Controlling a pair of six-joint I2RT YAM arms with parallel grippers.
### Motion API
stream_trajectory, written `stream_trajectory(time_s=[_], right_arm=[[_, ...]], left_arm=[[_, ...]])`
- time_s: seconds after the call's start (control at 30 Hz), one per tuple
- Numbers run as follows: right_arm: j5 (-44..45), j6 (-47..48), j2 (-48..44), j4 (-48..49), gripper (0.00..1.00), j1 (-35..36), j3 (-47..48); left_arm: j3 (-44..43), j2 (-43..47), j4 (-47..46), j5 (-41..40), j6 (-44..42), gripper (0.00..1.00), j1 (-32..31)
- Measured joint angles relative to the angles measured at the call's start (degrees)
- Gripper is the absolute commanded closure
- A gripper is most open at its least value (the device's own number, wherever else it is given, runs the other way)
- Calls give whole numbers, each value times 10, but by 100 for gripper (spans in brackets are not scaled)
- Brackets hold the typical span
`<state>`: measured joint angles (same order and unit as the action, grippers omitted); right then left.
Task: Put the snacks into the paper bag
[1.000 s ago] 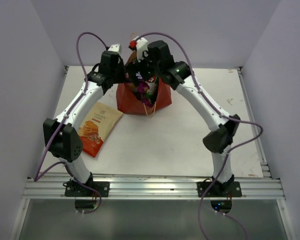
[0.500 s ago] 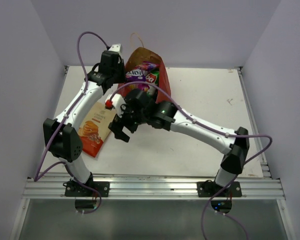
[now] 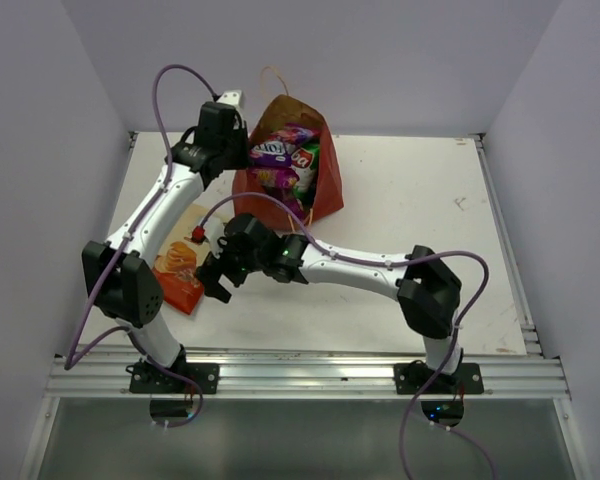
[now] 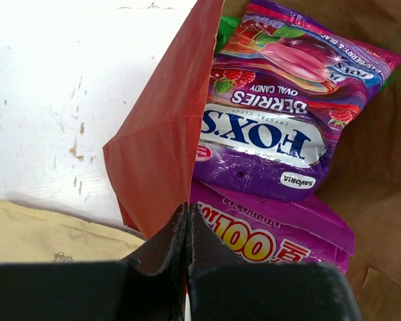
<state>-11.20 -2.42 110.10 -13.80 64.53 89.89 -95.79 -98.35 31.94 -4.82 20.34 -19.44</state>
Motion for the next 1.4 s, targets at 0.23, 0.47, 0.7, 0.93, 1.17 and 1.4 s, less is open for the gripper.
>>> stream_trajectory(time_s=[0.23,0.47,0.7,0.93,1.17,1.4], right_arm=[[37,-19,91,185,1,15,-42],[109,-12,201,255,1,27,-17],[176,17,204,304,1,35,9],[187,48,204,312,1,35,35],[161,37,310,305,1,30,223],[144,14,346,250,1,20,220]], left_arm=[[0,16,31,5,0,100,0],[7,21,35,9,0,100,0],[8,21,33,12,0,100,1],[8,21,33,17,1,100,1],[8,21,34,12,-1,100,2],[8,21,33,11,-4,100,2]])
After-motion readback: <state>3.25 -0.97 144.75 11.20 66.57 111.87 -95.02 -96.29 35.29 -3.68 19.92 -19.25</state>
